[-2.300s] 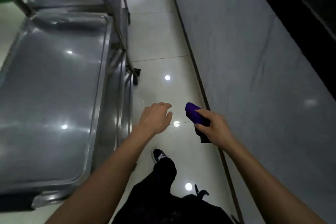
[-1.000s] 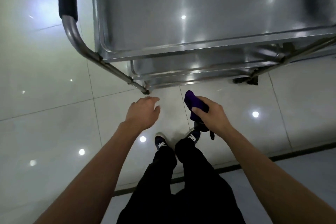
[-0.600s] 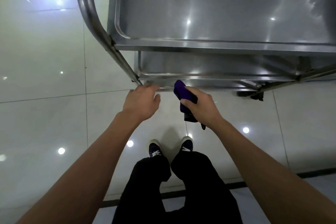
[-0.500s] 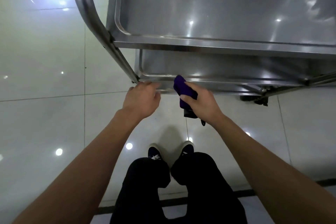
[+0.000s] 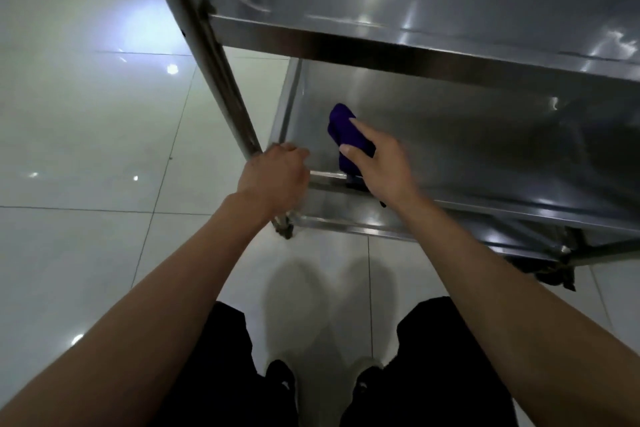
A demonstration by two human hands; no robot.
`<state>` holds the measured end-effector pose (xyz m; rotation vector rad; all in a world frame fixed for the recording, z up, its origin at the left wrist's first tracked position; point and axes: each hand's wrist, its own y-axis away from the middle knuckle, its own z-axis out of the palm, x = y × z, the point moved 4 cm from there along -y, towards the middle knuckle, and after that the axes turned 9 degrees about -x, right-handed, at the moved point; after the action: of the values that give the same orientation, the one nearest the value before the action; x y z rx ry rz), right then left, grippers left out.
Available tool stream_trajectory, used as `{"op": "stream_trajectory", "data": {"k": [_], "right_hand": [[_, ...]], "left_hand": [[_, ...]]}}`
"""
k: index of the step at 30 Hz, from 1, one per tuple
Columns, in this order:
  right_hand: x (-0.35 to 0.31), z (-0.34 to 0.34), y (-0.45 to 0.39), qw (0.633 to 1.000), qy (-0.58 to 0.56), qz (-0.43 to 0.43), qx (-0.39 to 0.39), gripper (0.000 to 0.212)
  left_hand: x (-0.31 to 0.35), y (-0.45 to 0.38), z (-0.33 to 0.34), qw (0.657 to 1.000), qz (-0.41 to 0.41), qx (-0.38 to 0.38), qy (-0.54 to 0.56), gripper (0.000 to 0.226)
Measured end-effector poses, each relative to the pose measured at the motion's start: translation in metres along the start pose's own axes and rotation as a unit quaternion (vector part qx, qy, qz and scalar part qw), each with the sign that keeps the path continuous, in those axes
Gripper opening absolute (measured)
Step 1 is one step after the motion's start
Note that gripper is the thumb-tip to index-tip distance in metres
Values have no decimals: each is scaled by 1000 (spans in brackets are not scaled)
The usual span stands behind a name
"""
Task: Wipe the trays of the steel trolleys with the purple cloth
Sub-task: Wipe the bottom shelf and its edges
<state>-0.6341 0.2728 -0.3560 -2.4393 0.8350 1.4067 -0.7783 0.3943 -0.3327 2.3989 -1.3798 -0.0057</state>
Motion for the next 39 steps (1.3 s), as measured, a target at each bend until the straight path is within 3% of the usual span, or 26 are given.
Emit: {"op": "stream_trajectory", "data": {"k": [7, 11, 15, 20, 26, 33, 39], "right_hand": [[46, 49, -18, 996, 56, -62, 9, 55], [52, 61, -15, 994, 67, -75, 39, 52], [39, 61, -18, 992, 83, -73, 57, 50], [28, 77, -28, 987, 148, -61, -24, 46], [32, 89, -40, 939, 310, -66, -132, 51], [16, 118, -74, 920, 335, -104, -173, 50], [22, 119, -66, 922, 333, -111, -160, 51]], "left_hand": [[-14, -3, 52, 980, -26, 118, -161, 21], [-25, 2, 67, 972, -11, 181, -152, 24], [-23, 4, 70, 971, 1, 187, -145, 28], [-27, 2, 74, 975, 3, 187, -118, 27], [-28, 6, 80, 974, 14, 196, -112, 37], [-37, 8, 84, 977, 9, 201, -67, 24], [-36, 15, 86, 971, -14, 234, -51, 14]]}}
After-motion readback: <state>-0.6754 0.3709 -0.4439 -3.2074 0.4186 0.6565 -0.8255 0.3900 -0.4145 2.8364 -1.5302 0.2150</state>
